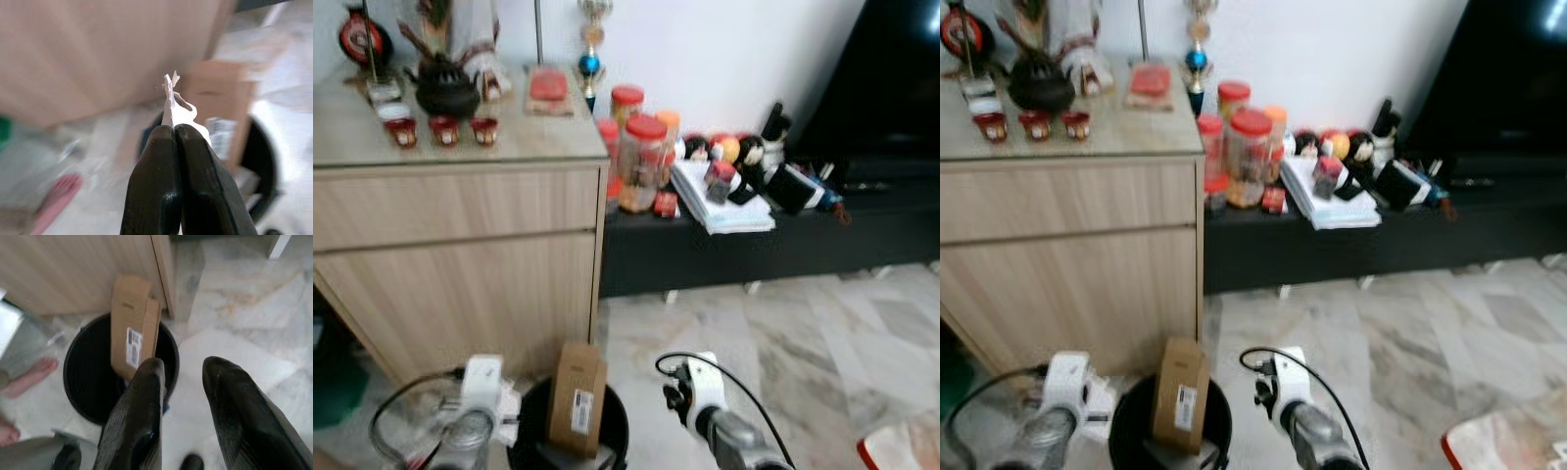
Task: Picking trash to rubbish bin
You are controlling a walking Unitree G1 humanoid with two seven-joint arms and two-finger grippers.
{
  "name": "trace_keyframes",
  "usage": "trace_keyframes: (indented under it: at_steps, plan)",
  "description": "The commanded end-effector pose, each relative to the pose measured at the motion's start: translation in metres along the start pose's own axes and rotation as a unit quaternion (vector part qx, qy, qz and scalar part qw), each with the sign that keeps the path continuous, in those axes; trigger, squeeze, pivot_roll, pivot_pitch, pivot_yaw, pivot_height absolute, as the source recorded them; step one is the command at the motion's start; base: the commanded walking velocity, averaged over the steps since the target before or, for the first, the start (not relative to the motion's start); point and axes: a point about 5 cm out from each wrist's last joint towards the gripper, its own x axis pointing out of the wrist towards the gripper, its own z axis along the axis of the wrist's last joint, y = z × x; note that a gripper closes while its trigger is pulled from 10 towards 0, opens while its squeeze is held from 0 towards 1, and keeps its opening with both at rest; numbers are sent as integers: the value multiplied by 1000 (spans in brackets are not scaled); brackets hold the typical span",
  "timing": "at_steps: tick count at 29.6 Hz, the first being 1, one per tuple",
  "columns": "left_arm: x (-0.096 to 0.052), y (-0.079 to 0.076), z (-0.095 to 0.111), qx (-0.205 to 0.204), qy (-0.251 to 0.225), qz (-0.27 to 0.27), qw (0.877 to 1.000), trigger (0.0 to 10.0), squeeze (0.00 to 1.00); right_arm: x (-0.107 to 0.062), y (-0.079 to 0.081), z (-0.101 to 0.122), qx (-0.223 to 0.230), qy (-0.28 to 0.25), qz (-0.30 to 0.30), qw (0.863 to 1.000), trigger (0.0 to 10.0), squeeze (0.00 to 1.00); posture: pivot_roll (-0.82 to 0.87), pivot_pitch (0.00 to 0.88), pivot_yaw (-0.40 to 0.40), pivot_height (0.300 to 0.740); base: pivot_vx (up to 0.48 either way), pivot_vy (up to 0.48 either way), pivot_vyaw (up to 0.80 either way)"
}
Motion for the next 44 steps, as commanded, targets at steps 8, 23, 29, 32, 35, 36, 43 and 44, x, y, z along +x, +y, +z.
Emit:
trace_keyframes:
  at_steps: [8, 23, 29, 32, 35, 36, 43, 44]
  plan:
    - [6, -29, 23, 11, -36, -69, 997, 10000, 0, 4, 11, 20, -38, -11, 61, 997, 10000, 0, 1, 0, -129, 740, 0, 0, 0]
    - [5, -26, 24, -4, -42, -71, 997, 10000, 1000, 5, 16, 25, -42, -18, 90, 995, 10000, 0, -3, 0, -135, 740, 0, 0, 0]
    - [6, -25, 26, -7, -46, -71, 996, 10000, 1000, 5, 15, 24, -42, -18, 88, 995, 10000, 0, -4, 0, -136, 740, 0, 0, 0]
    - [6, -25, 27, -7, -47, -71, 996, 10000, 1000, 5, 14, 24, -41, -19, 87, 995, 10000, 0, -3, 0, -137, 740, 0, 0, 0]
    - [6, -24, 27, -8, -48, -70, 996, 10000, 1000, 5, 14, 24, -39, -20, 85, 995, 10000, 0, -3, 0, -137, 740, 0, 0, 0]
    - [6, -24, 27, -10, -48, -70, 996, 10000, 1000, 5, 14, 24, -39, -21, 85, 995, 10000, 0, -3, 0, -137, 740, 0, 0, 0]
    - [6, -22, 25, -7, -46, -59, 997, 10000, 0, 5, 13, 25, -35, -28, 78, 996, 10000, 0, 0, 0, -137, 740, 0, 0, 0]
    - [6, -21, 25, -6, -45, -58, 997, 10000, 0, 5, 13, 25, -34, -29, 77, 996, 10000, 0, 0, 0, -137, 740, 0, 0, 0]
